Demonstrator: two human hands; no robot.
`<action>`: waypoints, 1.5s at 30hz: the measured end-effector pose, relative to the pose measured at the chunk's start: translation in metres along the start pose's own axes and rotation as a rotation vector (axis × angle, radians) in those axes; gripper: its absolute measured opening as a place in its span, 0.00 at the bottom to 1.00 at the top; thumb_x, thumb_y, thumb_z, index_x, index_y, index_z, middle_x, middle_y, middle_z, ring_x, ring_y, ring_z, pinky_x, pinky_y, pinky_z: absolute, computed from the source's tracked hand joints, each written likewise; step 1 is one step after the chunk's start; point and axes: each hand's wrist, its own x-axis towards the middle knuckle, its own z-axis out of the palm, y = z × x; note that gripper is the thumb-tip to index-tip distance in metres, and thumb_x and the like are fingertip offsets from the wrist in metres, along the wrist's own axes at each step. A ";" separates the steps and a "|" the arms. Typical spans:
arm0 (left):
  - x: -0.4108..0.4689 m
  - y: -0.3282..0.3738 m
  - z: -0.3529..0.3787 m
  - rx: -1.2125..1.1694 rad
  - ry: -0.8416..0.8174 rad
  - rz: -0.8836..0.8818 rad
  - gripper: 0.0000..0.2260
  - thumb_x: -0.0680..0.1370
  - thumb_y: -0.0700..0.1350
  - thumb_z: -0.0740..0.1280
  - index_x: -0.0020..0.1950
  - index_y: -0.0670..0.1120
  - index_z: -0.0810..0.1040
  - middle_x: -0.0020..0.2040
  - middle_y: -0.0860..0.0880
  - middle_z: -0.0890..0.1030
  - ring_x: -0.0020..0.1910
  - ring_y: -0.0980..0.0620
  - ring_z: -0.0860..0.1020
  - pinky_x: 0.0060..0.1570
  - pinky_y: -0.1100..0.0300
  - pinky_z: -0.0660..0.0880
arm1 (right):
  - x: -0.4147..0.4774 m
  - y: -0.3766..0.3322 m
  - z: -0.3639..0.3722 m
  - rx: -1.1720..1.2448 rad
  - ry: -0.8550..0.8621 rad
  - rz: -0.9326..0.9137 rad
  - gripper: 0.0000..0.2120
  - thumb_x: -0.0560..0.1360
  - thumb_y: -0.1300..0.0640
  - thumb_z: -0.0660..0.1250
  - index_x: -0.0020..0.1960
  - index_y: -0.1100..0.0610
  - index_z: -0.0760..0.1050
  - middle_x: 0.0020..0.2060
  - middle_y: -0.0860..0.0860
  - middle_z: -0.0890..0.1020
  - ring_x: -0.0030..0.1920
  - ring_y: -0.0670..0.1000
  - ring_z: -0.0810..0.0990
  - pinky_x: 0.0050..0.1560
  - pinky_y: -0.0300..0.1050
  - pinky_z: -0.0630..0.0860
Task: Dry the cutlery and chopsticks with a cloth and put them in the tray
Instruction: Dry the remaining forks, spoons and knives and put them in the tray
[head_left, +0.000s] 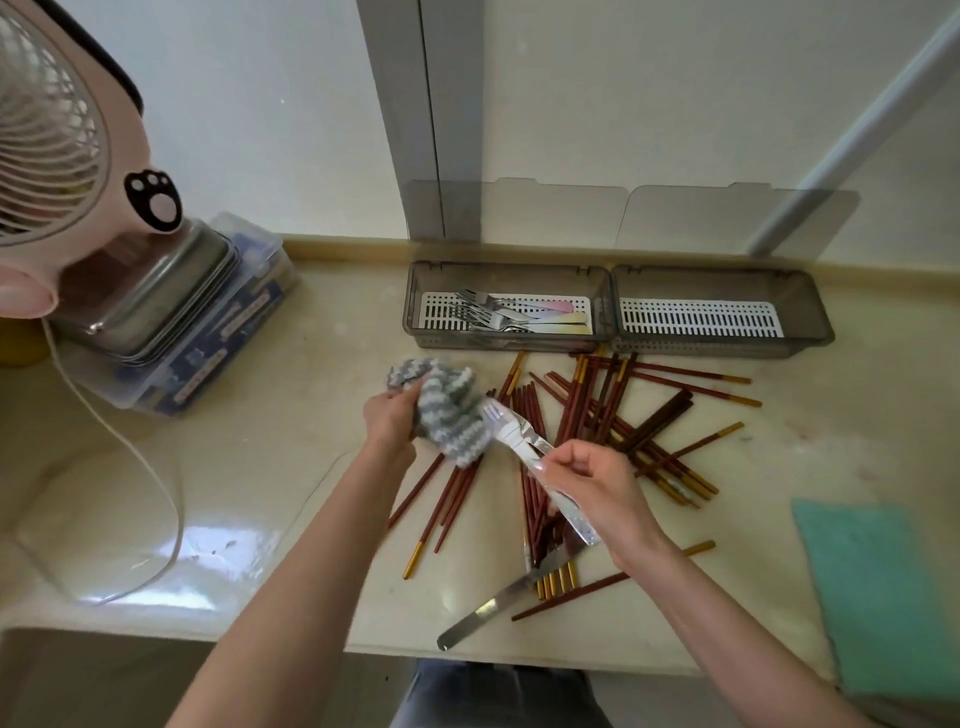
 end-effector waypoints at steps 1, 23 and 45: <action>-0.001 -0.002 -0.003 0.041 -0.091 -0.011 0.06 0.76 0.39 0.66 0.49 0.36 0.76 0.37 0.45 0.80 0.32 0.50 0.80 0.30 0.59 0.78 | 0.000 0.000 -0.003 0.015 0.046 -0.018 0.02 0.74 0.62 0.69 0.43 0.60 0.79 0.32 0.49 0.80 0.32 0.42 0.77 0.34 0.34 0.73; -0.054 -0.024 0.027 -0.202 -0.369 0.019 0.09 0.77 0.41 0.64 0.49 0.35 0.78 0.46 0.37 0.82 0.43 0.42 0.81 0.52 0.46 0.77 | 0.012 0.016 0.012 0.278 -0.055 -0.159 0.20 0.65 0.67 0.72 0.56 0.56 0.79 0.47 0.54 0.85 0.48 0.53 0.82 0.47 0.44 0.80; -0.054 -0.019 0.033 0.493 -0.284 0.351 0.12 0.67 0.45 0.76 0.39 0.38 0.79 0.40 0.40 0.84 0.42 0.43 0.83 0.43 0.49 0.80 | 0.093 -0.055 0.013 -0.049 0.178 -0.146 0.02 0.74 0.66 0.67 0.44 0.62 0.77 0.36 0.52 0.79 0.24 0.36 0.73 0.29 0.30 0.69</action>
